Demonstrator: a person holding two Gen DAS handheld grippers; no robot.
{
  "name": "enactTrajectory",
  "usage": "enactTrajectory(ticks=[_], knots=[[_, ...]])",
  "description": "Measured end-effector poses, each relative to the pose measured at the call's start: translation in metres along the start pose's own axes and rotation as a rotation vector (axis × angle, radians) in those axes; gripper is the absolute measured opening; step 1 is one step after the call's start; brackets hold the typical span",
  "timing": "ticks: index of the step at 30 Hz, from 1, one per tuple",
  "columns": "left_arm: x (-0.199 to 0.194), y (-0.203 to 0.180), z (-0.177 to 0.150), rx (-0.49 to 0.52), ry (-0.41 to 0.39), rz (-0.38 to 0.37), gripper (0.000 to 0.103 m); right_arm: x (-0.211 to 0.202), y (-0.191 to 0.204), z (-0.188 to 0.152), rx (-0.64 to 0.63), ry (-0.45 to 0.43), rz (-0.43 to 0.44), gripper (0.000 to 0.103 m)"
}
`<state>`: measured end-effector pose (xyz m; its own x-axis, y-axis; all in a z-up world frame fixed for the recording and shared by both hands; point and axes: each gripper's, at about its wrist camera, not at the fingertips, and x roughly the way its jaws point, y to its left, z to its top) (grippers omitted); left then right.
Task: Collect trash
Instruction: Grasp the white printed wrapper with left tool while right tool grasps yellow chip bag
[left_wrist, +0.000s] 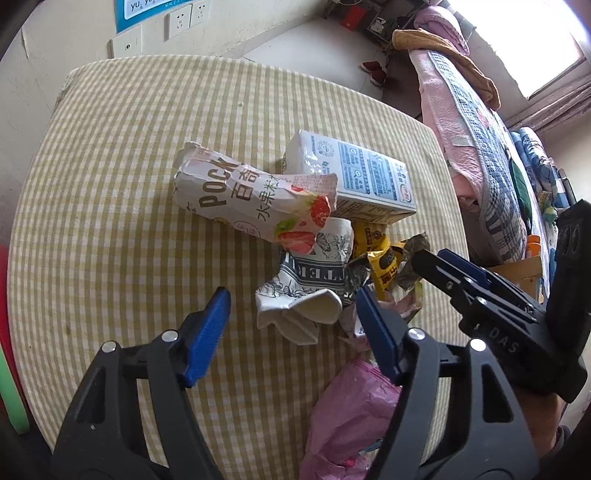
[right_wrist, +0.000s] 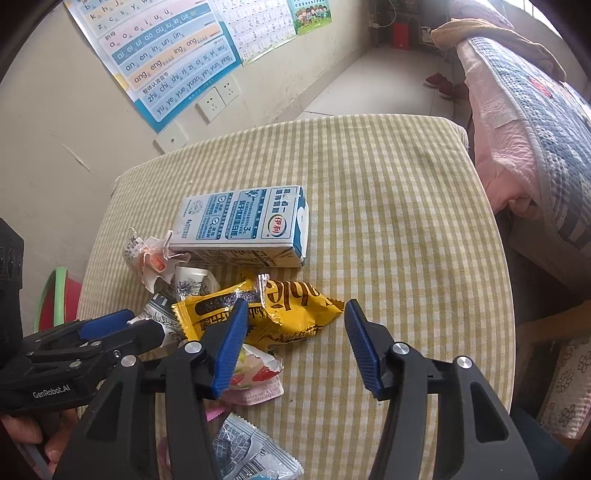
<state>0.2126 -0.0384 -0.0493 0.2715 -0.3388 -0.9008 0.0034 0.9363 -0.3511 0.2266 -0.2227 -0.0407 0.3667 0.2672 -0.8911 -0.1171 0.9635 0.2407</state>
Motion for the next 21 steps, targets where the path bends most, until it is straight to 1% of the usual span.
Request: enactTrajectory(ticks=[1,2,3,4,5,7,10,12,13,21], knots=[[0.002,-0.001,-0.001,-0.001,0.006,-0.005,0.061,0.002,-0.002,0.000,0.006,0.007,0.006,0.049],[0.005,-0.001,-0.001,-0.001,0.012,-0.008,0.055,0.004,-0.003,-0.001,0.016,0.015,0.013,0.047],[0.008,-0.002,-0.002,0.001,0.019,-0.009,0.050,0.006,-0.004,-0.001,0.025,0.023,0.020,0.043],[0.009,-0.003,-0.002,0.002,0.022,-0.015,0.048,0.008,-0.006,-0.002,0.030,0.031,0.026,0.036],[0.009,-0.003,-0.002,0.003,0.019,-0.016,0.048,0.010,-0.006,-0.002,0.033,0.038,0.032,0.028],[0.009,-0.005,-0.002,0.004,0.015,-0.019,0.047,0.010,-0.007,-0.002,0.039,0.044,0.038,0.019],[0.005,-0.005,-0.002,0.001,0.000,-0.018,0.046,0.005,-0.007,-0.002,0.037,0.033,0.042,0.012],[-0.001,-0.001,-0.002,0.000,-0.006,-0.018,0.046,0.001,-0.006,-0.003,0.034,0.023,0.041,0.009],[-0.003,0.000,-0.003,0.001,-0.012,-0.016,0.046,-0.001,-0.004,-0.002,0.031,0.019,0.040,0.002],[-0.029,0.000,-0.011,0.012,-0.048,-0.012,0.046,-0.027,0.010,-0.006,-0.001,-0.029,0.025,0.002]])
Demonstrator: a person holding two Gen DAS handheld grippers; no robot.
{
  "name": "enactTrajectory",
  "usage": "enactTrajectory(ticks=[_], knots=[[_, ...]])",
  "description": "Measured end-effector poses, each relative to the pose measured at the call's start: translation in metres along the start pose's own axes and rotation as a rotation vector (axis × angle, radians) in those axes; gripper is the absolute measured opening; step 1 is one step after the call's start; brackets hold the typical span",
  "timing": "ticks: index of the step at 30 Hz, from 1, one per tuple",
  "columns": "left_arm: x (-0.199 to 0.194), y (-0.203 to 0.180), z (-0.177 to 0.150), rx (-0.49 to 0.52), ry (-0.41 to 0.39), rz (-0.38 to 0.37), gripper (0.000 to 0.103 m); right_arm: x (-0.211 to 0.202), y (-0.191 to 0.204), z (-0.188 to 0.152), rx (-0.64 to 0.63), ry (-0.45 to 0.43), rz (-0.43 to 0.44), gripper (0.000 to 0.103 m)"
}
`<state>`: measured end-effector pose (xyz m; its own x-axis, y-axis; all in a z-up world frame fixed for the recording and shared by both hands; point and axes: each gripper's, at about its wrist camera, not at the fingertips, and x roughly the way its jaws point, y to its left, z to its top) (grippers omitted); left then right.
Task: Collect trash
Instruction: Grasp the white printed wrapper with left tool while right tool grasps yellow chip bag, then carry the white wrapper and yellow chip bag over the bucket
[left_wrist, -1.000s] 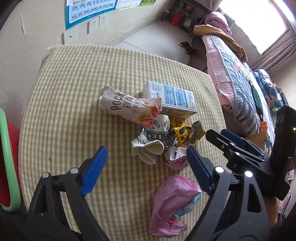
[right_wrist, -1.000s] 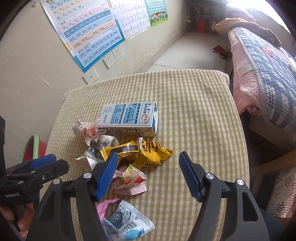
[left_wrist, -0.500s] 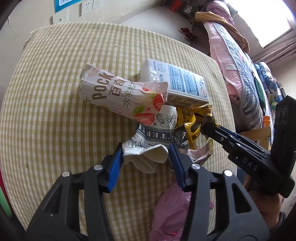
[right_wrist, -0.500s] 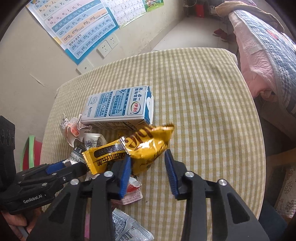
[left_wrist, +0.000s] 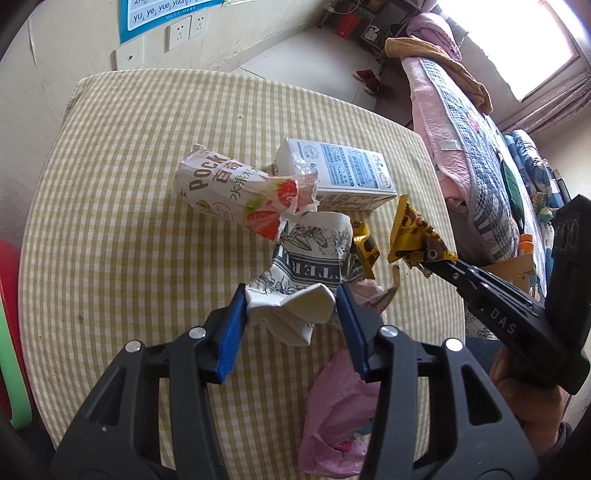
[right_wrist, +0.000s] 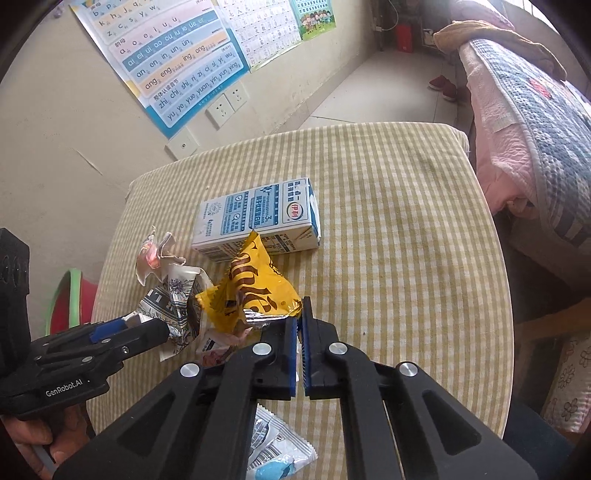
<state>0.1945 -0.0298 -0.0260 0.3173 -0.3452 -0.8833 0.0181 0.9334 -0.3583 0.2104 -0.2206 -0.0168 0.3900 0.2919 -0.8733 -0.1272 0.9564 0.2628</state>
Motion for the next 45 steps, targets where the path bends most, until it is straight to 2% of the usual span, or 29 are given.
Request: enactTrajectory(ticks=[11,25,45], knots=[[-0.045,0.000,-0.025,0.002,-0.046,-0.018,0.046,-0.040,0.023,-0.014,-0.029,-0.062,-0.012,0.002],[-0.118,0.019,-0.053,-0.031,-0.177,0.019,0.046,-0.076,0.072,-0.031,-0.112,-0.115,0.027,0.002],[-0.195,0.104,-0.095,-0.193,-0.306,0.113,0.046,-0.077,0.188,-0.049,-0.301,-0.115,0.148,0.002]])
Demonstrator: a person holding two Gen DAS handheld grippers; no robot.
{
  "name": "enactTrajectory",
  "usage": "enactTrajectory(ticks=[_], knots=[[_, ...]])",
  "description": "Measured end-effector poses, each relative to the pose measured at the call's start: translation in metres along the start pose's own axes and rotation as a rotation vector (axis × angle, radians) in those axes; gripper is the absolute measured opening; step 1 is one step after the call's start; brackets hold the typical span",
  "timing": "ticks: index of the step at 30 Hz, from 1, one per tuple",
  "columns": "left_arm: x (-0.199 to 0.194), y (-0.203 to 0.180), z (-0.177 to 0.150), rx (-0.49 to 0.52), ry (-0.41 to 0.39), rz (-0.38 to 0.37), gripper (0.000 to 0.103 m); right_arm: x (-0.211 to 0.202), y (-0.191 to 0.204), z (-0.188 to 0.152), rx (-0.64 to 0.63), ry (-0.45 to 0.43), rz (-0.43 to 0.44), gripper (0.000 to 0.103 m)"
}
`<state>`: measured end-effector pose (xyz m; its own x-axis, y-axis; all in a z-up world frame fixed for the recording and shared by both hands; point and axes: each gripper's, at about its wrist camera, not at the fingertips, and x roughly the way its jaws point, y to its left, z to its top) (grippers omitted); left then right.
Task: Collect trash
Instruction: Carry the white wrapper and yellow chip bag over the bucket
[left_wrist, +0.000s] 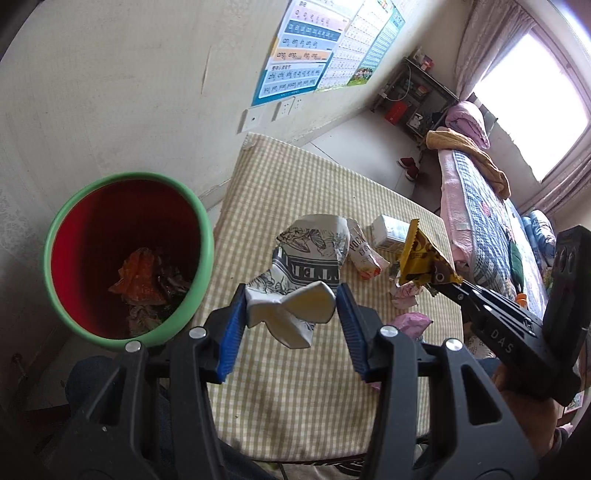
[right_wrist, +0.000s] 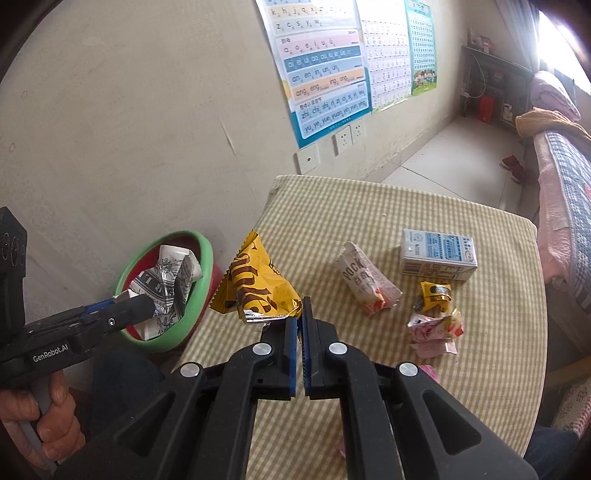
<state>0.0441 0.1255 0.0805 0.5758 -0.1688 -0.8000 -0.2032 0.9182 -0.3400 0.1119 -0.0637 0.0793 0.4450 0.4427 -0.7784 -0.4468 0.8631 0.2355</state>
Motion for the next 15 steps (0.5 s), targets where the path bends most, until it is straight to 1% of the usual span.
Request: enactTrajectory(ticks=[8,15], knots=[[-0.015,0.040,0.000,-0.091,-0.037,0.030,0.046,0.013,0.049,0.012,-0.078,0.009,0.056,0.002],[-0.032,0.087,0.005,-0.167,-0.066,0.077,0.046,0.034,0.084,0.022,-0.134,0.028,0.091,0.002]])
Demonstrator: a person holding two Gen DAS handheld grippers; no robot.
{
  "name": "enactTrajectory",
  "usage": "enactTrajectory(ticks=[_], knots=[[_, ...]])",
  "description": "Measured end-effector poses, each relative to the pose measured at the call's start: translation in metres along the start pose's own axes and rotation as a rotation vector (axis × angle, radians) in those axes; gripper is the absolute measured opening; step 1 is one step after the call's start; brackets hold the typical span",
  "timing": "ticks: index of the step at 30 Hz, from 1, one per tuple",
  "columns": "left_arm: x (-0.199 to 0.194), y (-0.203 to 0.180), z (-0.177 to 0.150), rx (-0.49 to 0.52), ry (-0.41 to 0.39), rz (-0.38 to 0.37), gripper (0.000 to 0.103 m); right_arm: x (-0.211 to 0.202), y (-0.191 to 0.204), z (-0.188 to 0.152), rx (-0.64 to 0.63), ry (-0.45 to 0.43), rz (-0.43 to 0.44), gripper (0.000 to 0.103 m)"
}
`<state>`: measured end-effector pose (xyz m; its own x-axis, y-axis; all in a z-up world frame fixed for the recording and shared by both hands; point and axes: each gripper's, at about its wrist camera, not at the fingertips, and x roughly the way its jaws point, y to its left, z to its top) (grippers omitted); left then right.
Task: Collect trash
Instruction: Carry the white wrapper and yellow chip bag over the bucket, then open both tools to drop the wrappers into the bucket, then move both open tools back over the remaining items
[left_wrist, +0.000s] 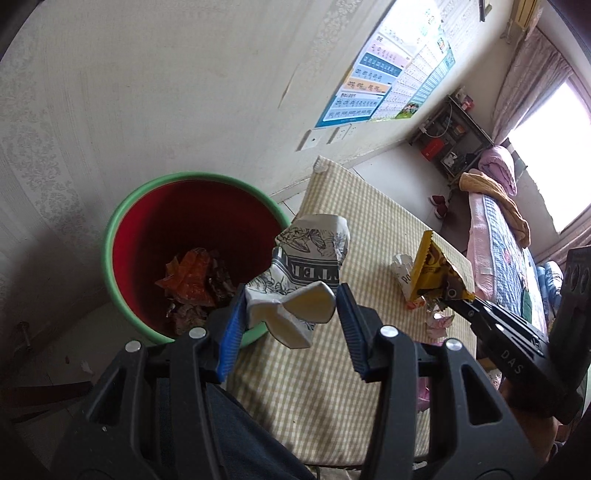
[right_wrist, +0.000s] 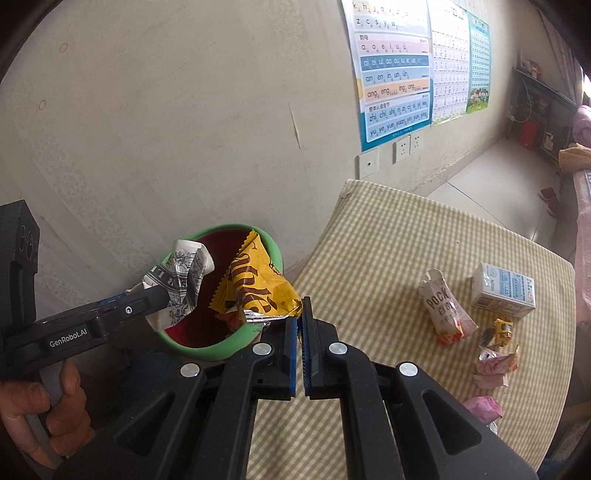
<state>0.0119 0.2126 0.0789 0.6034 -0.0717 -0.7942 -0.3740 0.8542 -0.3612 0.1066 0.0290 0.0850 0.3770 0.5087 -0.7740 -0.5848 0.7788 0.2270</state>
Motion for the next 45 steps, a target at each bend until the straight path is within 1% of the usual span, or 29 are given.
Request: enactTrajectory(ticks=[6,12,15,22,24,25,26,27,28,29,31,33,36,37,39,41,45], knots=[[-0.008,0.038,0.010,-0.058,-0.014,0.040,0.046,0.025,0.029,0.012,-0.041,0.021,0.036,0.002],[-0.005,0.070,0.018,-0.107,-0.013,0.066,0.046,0.054,0.055,0.026,-0.083,0.047,0.062,0.003],[-0.001,0.082,0.021,-0.127,-0.010,0.073,0.046,0.070,0.064,0.030,-0.102,0.065,0.069,0.003],[0.009,0.097,0.028,-0.152,-0.001,0.076,0.047,0.098,0.078,0.036,-0.127,0.104,0.088,0.006],[0.011,0.099,0.029,-0.156,0.001,0.077,0.047,0.104,0.081,0.037,-0.132,0.117,0.090,0.010],[0.012,0.100,0.030,-0.158,0.001,0.081,0.047,0.106,0.081,0.037,-0.133,0.118,0.089,0.018],[0.013,0.101,0.030,-0.159,0.003,0.082,0.051,0.108,0.081,0.037,-0.131,0.118,0.087,0.030],[0.014,0.100,0.031,-0.159,0.001,0.081,0.063,0.108,0.079,0.037,-0.127,0.120,0.087,0.037],[0.014,0.100,0.031,-0.160,-0.004,0.083,0.070,0.109,0.079,0.036,-0.123,0.120,0.086,0.045],[0.015,0.100,0.031,-0.161,-0.009,0.085,0.077,0.109,0.077,0.036,-0.120,0.118,0.081,0.047],[0.015,0.100,0.032,-0.165,-0.011,0.079,0.080,0.108,0.075,0.035,-0.118,0.119,0.077,0.047],[0.014,0.100,0.031,-0.170,-0.011,0.078,0.085,0.106,0.072,0.035,-0.114,0.117,0.071,0.049],[0.011,0.098,0.031,-0.167,-0.017,0.071,0.089,0.098,0.067,0.033,-0.103,0.109,0.061,0.053],[0.010,0.095,0.030,-0.163,-0.019,0.070,0.090,0.095,0.065,0.033,-0.099,0.105,0.057,0.055],[0.008,0.089,0.029,-0.153,-0.022,0.069,0.097,0.089,0.059,0.032,-0.089,0.096,0.047,0.059],[0.007,0.081,0.029,-0.142,-0.020,0.069,0.097,0.081,0.053,0.029,-0.078,0.086,0.040,0.062],[0.006,0.061,0.027,-0.103,-0.015,0.060,0.097,0.062,0.041,0.021,-0.055,0.067,0.025,0.064]])
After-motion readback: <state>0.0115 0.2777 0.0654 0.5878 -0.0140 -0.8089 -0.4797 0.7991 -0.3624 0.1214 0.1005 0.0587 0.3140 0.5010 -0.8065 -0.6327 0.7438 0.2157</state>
